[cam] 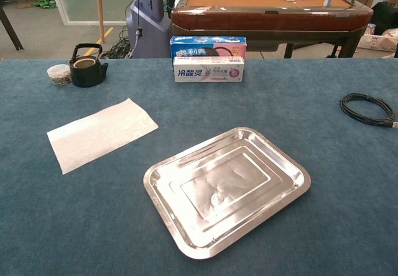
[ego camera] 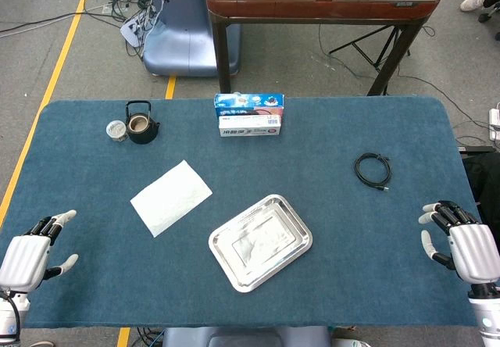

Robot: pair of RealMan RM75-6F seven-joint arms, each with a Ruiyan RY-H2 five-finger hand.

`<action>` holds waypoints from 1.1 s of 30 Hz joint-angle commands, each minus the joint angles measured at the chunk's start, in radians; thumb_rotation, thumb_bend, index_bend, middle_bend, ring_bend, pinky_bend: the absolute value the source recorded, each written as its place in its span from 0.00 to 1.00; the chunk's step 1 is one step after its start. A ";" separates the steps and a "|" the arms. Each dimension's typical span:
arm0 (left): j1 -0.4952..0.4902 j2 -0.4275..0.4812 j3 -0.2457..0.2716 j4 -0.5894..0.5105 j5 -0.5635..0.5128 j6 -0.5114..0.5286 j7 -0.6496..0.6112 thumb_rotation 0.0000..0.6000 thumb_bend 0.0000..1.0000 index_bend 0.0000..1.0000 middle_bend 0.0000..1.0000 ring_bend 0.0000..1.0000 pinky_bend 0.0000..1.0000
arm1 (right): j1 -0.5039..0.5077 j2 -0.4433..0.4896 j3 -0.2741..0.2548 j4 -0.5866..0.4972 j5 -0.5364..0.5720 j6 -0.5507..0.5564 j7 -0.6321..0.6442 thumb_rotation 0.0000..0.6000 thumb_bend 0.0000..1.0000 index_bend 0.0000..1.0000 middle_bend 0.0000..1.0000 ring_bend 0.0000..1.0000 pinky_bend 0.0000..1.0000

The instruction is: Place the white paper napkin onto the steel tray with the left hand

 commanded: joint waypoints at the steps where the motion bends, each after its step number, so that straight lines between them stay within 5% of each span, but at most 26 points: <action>1: -0.005 -0.005 0.001 0.001 -0.006 -0.011 0.003 1.00 0.18 0.17 0.27 0.24 0.43 | -0.008 0.003 0.002 -0.001 -0.007 0.017 0.008 1.00 0.48 0.46 0.35 0.22 0.38; 11: -0.013 -0.013 0.001 0.004 0.025 0.005 -0.016 1.00 0.18 0.18 0.27 0.24 0.43 | -0.006 0.005 0.003 -0.001 -0.002 0.005 0.021 1.00 0.48 0.46 0.35 0.22 0.38; 17: -0.048 -0.041 0.001 0.052 0.106 0.024 -0.153 1.00 0.17 0.22 0.26 0.16 0.21 | -0.003 0.010 0.008 0.002 0.014 -0.009 0.039 1.00 0.48 0.46 0.35 0.22 0.38; 25: -0.136 -0.054 -0.014 0.088 0.168 -0.032 -0.167 1.00 0.09 0.25 0.02 0.00 0.08 | 0.004 0.011 0.014 -0.003 0.014 -0.015 0.043 1.00 0.48 0.46 0.35 0.22 0.38; 33: -0.243 -0.106 -0.036 0.163 0.202 -0.104 -0.177 1.00 0.09 0.28 0.00 0.00 0.07 | 0.015 0.004 0.015 -0.003 0.020 -0.038 0.031 1.00 0.48 0.46 0.35 0.22 0.38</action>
